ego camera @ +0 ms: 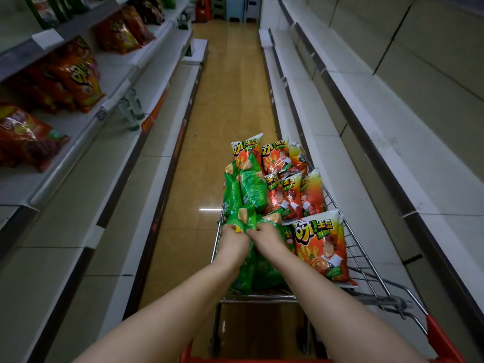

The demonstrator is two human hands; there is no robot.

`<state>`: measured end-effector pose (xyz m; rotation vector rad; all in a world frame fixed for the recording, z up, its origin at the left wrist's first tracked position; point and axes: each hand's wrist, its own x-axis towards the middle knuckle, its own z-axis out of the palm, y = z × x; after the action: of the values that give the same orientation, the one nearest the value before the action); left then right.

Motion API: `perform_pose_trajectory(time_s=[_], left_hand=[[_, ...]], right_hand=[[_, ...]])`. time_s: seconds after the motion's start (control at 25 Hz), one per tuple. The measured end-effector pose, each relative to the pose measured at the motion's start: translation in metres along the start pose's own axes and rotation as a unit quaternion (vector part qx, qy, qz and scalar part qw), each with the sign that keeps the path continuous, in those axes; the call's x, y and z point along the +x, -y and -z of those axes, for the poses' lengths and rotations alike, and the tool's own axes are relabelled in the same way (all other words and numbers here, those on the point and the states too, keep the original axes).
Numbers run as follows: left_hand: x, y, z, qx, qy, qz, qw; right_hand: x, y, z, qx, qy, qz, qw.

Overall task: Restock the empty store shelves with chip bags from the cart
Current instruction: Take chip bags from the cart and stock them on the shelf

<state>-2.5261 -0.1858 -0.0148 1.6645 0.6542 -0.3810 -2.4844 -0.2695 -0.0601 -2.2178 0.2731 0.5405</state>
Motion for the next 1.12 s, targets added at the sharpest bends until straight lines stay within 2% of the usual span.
perform_pose_trajectory(time_s=[0.12, 0.24, 0.44, 0.6, 0.76, 0.92, 1.12], left_hand=[[0.002, -0.006, 0.012, 0.002, -0.021, -0.012, 1.000], [0.011, -0.005, 0.018, 0.019, -0.014, -0.024, 0.999], [-0.012, -0.030, 0.008, -0.075, 0.162, -0.039, 0.983], [-0.026, -0.047, -0.012, -0.074, 0.261, -0.078, 0.959], [-0.043, -0.065, -0.039, -0.083, 0.295, -0.120, 0.944], [-0.075, -0.076, -0.061, -0.056, 0.348, -0.159, 0.922], [-0.126, -0.078, -0.085, -0.049, 0.398, -0.179, 0.898]], right_hand=[[-0.007, 0.003, 0.022, 0.101, -0.017, 0.013, 0.995], [-0.024, 0.006, 0.057, 0.243, -0.032, 0.033, 0.969], [-0.055, 0.005, 0.112, 0.389, -0.085, 0.081, 0.914], [-0.089, -0.002, 0.148, 0.376, -0.172, 0.112, 0.904], [-0.128, -0.002, 0.183, 0.322, -0.245, 0.132, 0.905], [-0.169, -0.008, 0.216, 0.302, -0.335, 0.166, 0.877], [-0.240, -0.027, 0.244, 0.303, -0.400, 0.198, 0.842]])
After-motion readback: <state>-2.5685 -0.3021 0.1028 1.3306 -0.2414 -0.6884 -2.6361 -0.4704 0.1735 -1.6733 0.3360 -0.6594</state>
